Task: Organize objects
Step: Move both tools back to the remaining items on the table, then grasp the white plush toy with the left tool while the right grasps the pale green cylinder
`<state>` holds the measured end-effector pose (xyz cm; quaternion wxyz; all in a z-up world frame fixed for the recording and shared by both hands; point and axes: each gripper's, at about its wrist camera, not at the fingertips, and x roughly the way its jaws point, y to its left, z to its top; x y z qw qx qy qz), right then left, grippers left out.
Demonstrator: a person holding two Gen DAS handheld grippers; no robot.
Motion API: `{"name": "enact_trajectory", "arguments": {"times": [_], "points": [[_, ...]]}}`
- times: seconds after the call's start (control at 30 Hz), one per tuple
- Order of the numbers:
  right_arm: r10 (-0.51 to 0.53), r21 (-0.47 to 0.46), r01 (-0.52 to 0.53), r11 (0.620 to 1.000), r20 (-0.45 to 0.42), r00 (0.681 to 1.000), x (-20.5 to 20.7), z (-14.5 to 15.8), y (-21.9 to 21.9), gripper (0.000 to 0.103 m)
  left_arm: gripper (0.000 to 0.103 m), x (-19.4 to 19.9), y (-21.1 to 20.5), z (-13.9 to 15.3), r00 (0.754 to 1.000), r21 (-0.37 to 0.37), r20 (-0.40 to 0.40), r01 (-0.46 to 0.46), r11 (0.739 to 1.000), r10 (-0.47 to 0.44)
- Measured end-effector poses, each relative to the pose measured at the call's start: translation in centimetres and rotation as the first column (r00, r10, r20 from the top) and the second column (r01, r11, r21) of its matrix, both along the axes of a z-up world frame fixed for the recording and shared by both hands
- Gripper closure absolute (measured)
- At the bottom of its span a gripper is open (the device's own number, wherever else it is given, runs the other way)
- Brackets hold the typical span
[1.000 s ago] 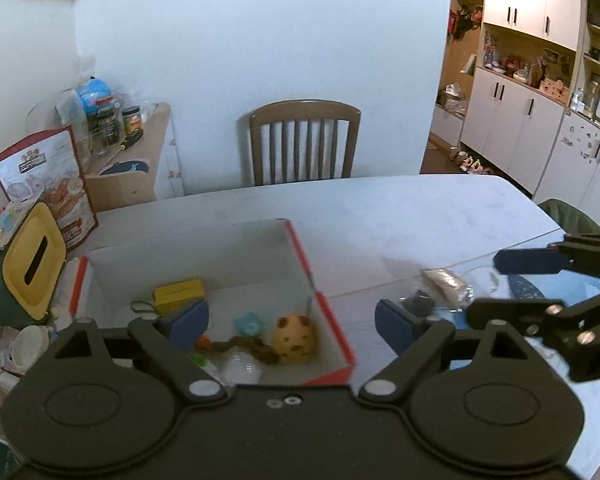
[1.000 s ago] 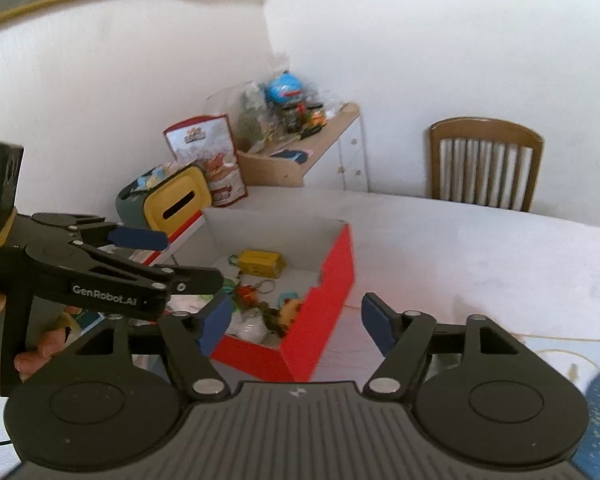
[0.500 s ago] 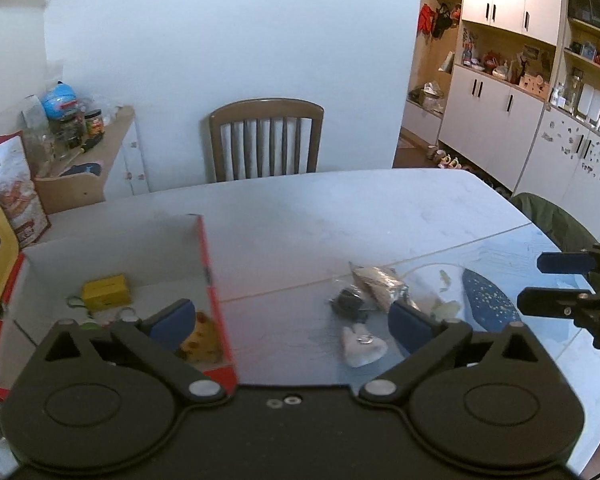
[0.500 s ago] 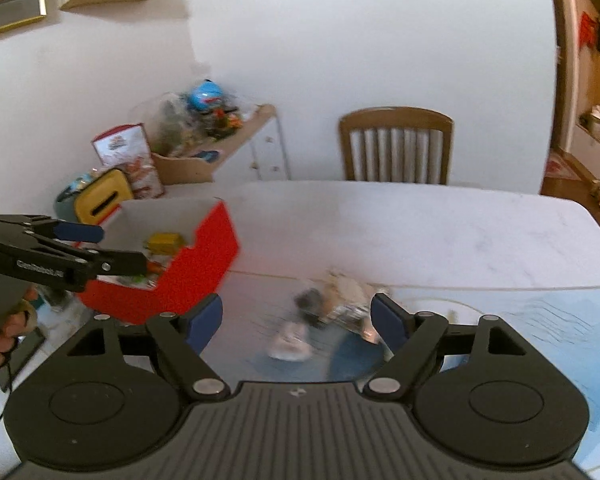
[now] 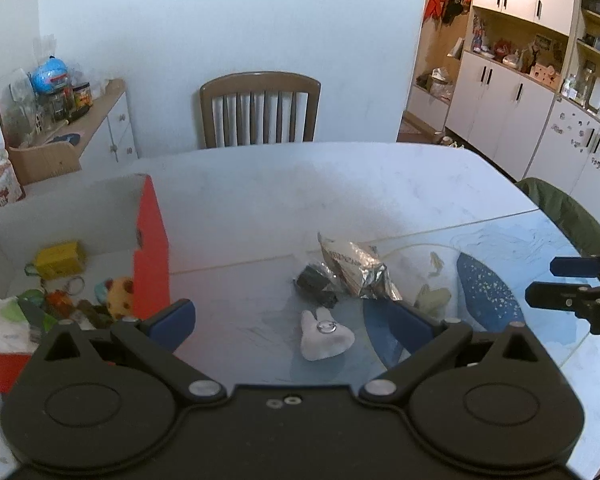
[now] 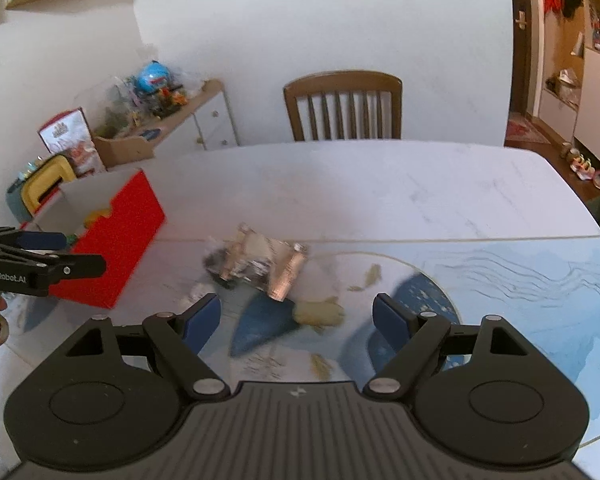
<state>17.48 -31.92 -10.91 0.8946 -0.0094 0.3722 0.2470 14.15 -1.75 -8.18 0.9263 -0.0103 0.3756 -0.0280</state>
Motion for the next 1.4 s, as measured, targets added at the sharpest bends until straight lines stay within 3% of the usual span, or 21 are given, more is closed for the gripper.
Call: {"name": "enact_trajectory", "arguments": {"times": [0.43, 1.03, 1.17, 1.4], "points": [[0.061, -0.076, -0.064, 0.995, -0.043, 0.997, 3.5, -4.8, 1.8, 0.020, 0.001, 4.0, -2.8, -5.8, 0.994, 0.003, -0.093, -0.049, 0.999, 0.049], [0.052, -0.110, -0.062, 0.992, -0.088, 0.995, 7.4, -9.3, 4.9, 0.020, 0.001, 6.2, -3.8, -10.5, 0.987, 0.049, -0.135, -0.082, 0.995, 0.088], [0.051, -0.126, -0.062, 0.990, -0.088, 0.995, 7.5, -9.9, 5.6, 0.020, 0.007, 5.9, -4.2, -11.1, 0.988, 0.069, -0.133, -0.072, 0.995, 0.081], [0.040, -0.141, -0.053, 0.989, -0.089, 0.995, 7.6, -10.4, 6.1, 0.034, 0.020, 6.0, -4.6, -11.5, 0.989, 0.069, -0.129, -0.066, 0.995, 0.074]]}}
